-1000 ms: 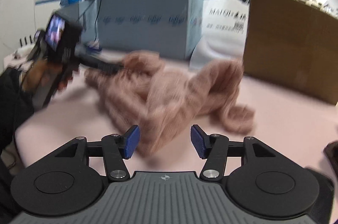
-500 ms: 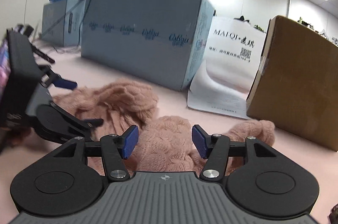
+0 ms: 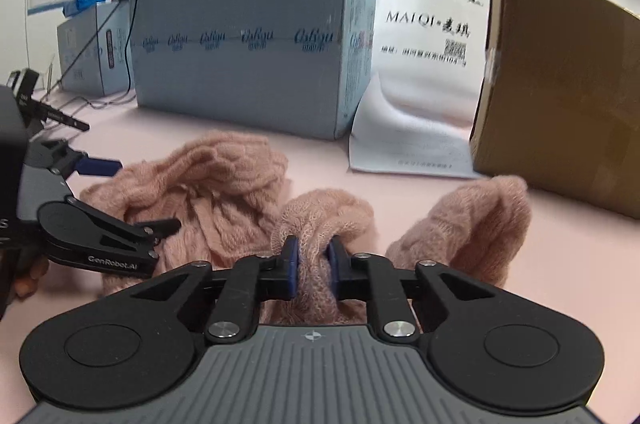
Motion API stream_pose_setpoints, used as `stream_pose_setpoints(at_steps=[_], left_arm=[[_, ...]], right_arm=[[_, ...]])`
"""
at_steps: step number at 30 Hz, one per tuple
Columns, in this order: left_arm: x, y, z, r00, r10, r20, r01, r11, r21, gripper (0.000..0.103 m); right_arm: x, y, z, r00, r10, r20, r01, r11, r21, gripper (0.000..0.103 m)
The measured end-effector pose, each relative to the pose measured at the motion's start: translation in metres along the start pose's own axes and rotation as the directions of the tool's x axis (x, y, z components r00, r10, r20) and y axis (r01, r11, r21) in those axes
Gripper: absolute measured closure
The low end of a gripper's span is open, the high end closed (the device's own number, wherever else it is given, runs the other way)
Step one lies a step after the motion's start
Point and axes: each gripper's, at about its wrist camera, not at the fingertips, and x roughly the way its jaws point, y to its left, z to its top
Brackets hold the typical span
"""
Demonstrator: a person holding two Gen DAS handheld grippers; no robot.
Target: Fold clothes
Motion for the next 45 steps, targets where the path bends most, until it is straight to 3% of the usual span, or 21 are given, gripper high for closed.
stream_pose_setpoints(at_steps=[5, 9, 15, 24, 26, 28, 31, 33, 34, 39, 41, 43, 45], left_arm=[[0.003, 0.004, 0.001, 1.000, -0.007, -0.010, 0.007, 1.000, -0.021, 0.000], [0.000, -0.001, 0.001, 1.000, 0.022, 0.003, -0.022, 1.000, 0.011, 0.000], [-0.001, 0.000, 0.001, 1.000, 0.026, -0.007, -0.026, 1.000, 0.000, 0.000], [-0.005, -0.004, 0.000, 0.998, 0.055, 0.001, -0.055, 0.998, 0.021, 0.000], [-0.005, -0.004, 0.000, 0.998, 0.056, 0.001, -0.056, 0.998, 0.022, 0.000], [-0.006, -0.005, 0.000, 0.998, 0.061, 0.004, -0.062, 0.998, 0.029, 0.000], [-0.006, -0.006, 0.000, 0.998, 0.067, 0.007, -0.068, 0.997, 0.036, 0.000], [-0.006, -0.006, 0.000, 0.998, 0.069, 0.007, -0.069, 0.997, 0.038, 0.000], [-0.006, -0.007, 0.000, 0.998, 0.069, 0.007, -0.070, 0.997, 0.039, 0.000], [-0.007, -0.009, 0.001, 0.997, 0.076, 0.011, -0.077, 0.996, 0.050, 0.000], [-0.007, -0.008, 0.001, 0.997, 0.073, 0.009, -0.074, 0.996, 0.048, 0.000], [-0.005, -0.006, 0.001, 0.998, 0.060, 0.002, -0.060, 0.998, 0.033, 0.000], [-0.004, -0.002, 0.001, 0.999, 0.043, -0.006, -0.043, 0.999, 0.013, 0.000]], right_arm=[[-0.045, -0.015, -0.001, 0.995, -0.049, 0.090, 0.046, 0.998, 0.034, 0.090], [-0.080, -0.038, -0.019, 0.987, -0.118, 0.109, 0.107, 0.989, 0.102, 0.090], [-0.120, -0.071, -0.063, 0.950, -0.308, 0.057, 0.288, 0.931, 0.225, 0.090], [-0.137, -0.088, -0.110, 0.922, -0.377, -0.086, 0.385, 0.873, 0.300, 0.090], [-0.139, -0.088, -0.113, 0.921, -0.381, -0.084, 0.388, 0.871, 0.300, 0.085], [-0.144, -0.084, -0.111, 0.911, -0.409, -0.056, 0.408, 0.869, 0.280, 0.073], [-0.153, -0.079, -0.098, 0.877, -0.480, 0.028, 0.462, 0.857, 0.227, 0.057], [-0.156, -0.078, -0.085, 0.861, -0.502, 0.082, 0.483, 0.857, 0.180, 0.055], [-0.157, -0.078, -0.079, 0.860, -0.499, 0.103, 0.481, 0.862, 0.160, 0.054], [-0.133, -0.088, -0.038, 0.917, -0.376, 0.129, 0.360, 0.923, 0.133, 0.046], [-0.103, -0.087, -0.018, 0.937, -0.331, 0.107, 0.323, 0.942, 0.088, 0.046], [-0.071, -0.080, -0.001, 0.965, -0.257, 0.053, 0.258, 0.966, -0.016, 0.035], [-0.040, -0.070, 0.011, 0.976, -0.218, -0.006, 0.216, 0.968, -0.125, 0.034]])
